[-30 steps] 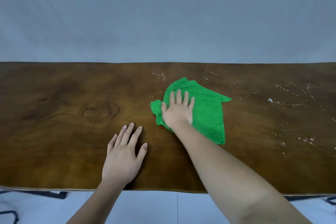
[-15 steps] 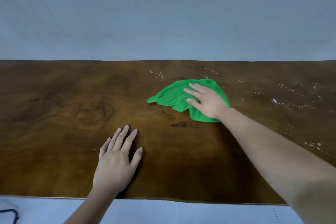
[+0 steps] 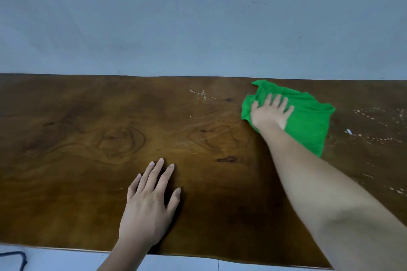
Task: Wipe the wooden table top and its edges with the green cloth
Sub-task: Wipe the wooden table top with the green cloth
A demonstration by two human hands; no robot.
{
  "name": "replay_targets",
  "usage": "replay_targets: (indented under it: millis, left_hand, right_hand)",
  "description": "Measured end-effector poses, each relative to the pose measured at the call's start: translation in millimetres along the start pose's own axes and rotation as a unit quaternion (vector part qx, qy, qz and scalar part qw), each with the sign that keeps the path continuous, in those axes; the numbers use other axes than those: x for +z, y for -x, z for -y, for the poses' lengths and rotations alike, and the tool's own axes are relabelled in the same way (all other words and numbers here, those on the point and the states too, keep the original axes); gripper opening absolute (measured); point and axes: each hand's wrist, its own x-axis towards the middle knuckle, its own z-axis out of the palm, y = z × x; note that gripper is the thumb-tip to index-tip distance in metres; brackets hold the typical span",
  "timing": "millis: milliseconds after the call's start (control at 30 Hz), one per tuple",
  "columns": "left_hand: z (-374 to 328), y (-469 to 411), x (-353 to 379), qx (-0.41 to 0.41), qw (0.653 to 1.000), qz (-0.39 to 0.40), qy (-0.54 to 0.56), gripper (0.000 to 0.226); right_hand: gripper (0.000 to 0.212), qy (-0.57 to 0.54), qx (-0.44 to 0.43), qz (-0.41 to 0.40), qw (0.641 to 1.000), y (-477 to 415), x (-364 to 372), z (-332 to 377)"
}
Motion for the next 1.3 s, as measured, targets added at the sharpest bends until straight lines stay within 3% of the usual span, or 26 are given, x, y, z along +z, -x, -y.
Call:
replay_targets:
  millis: [167,300,433,533,767,867,967,1033,1133,1300]
  left_hand:
    - [-0.2,1.3,-1.0,0.003,1.0,-0.009,0.0,0.079]
    - [-0.4,1.1,-1.7,0.005,1.0,-0.003,-0.006,0.077]
    - [1.8,1.3,0.1,0.004,1.0,-0.009,-0.009,0.074]
    - [3.9,2.3,2.7,0.004,1.0,-0.012,-0.006,0.073]
    - [3.4,3.3,4.2,0.005,1.0,-0.015,-0.006,0.073]
    - [1.7,3.2,3.0,0.004,1.0,-0.013,-0.001,0.074]
    - [0.8,3.3,1.9,0.002,1.0,-0.013,-0.002,0.076]
    - [0.3,2.5,2.2,0.001,1.0,-0.017,0.003,0.076]
    - [2.1,2.6,4.5,0.0,1.0,-0.019,0.003,0.075]
    - [3.2,3.3,6.3,0.0,1.0,-0.025,0.001,0.072]
  right_hand:
    - [0.082,0.064,-0.254,0.036,0.964,75.5,34.2,113.8]
    - [0.079,0.085,-0.452,0.074,0.885,124.9,54.6,149.3]
    - [0.073,0.099,-0.558,0.093,0.819,95.0,38.9,135.5]
    - [0.074,0.082,-0.503,0.086,0.856,48.8,15.5,107.9]
    - [0.077,0.034,-0.209,0.012,0.977,-33.5,-11.2,22.6]
    - [0.075,-0.005,-0.082,-0.003,0.997,-42.1,-11.0,6.8]
    - [0.076,-0.007,-0.02,0.01,1.0,-30.6,-6.5,32.9]
    - [0.078,0.008,-0.041,0.017,0.999,-16.9,-1.3,66.2]
    - [0.077,0.034,-0.148,0.038,0.988,9.3,11.3,127.0]
    - [0.076,0.071,-0.344,0.059,0.934,60.5,32.6,203.0]
